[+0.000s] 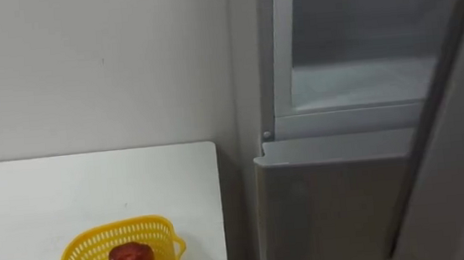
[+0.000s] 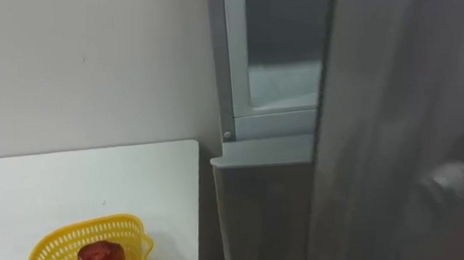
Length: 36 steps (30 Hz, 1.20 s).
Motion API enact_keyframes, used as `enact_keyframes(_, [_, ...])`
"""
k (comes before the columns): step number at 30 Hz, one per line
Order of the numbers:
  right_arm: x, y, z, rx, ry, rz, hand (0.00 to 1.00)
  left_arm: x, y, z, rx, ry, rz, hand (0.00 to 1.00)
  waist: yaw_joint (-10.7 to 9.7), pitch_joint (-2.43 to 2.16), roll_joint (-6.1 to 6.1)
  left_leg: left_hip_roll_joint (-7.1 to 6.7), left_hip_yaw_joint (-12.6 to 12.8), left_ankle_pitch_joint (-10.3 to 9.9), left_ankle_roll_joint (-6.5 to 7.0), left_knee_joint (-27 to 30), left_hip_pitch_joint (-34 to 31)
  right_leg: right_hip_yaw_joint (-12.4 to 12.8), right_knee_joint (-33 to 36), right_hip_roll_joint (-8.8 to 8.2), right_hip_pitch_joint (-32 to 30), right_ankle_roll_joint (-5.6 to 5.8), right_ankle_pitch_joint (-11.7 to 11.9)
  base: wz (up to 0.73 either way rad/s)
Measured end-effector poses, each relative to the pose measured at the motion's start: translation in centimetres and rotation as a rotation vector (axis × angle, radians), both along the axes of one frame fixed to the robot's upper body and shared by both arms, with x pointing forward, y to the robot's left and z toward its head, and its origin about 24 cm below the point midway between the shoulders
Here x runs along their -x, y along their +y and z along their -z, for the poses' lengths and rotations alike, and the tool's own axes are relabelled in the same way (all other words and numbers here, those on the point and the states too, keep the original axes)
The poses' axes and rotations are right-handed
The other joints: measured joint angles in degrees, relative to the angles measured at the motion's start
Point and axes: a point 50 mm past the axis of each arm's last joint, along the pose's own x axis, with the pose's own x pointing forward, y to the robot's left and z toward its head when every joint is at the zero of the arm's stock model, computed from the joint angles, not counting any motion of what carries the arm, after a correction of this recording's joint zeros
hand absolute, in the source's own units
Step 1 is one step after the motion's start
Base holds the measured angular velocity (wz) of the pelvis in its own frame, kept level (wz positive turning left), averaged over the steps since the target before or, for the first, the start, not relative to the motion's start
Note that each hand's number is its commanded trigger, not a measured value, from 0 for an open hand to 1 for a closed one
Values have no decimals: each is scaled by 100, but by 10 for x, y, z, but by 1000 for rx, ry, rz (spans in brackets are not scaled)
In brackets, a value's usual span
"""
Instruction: Retrieve from the upper fridge
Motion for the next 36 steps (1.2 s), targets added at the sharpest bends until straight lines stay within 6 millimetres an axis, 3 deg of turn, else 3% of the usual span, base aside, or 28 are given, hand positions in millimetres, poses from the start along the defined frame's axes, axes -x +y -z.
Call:
enact_keyframes(9, [-9,8,-3,41,4,-35,0,1,-2,1,17,14,-2,0,117,2,-39,-19,-220,0,0,67,-83,-170,-94,-11,98,0,0,10])
enact_keyframes(17, [-7,9,-2,51,-15,5,0,3,-3,1,19,23,-6,0,399,-4,-45,-32,-337,1,-1,155,-187,-321,-74,-44,74,-8,-4,5])
enact_keyframes(21, [-6,10,-1,58,-15,27,0,8,-4,1,27,42,-11,0,441,-6,-46,-40,-422,2,-2,198,-218,-429,-68,-65,90,-10,-3,11])
enact_keyframes(36, [-6,10,0,49,-12,30,0,20,-2,0,38,74,-59,0,595,-11,-57,-35,-463,6,-8,280,-245,-466,59,-82,44,-39,-33,1])
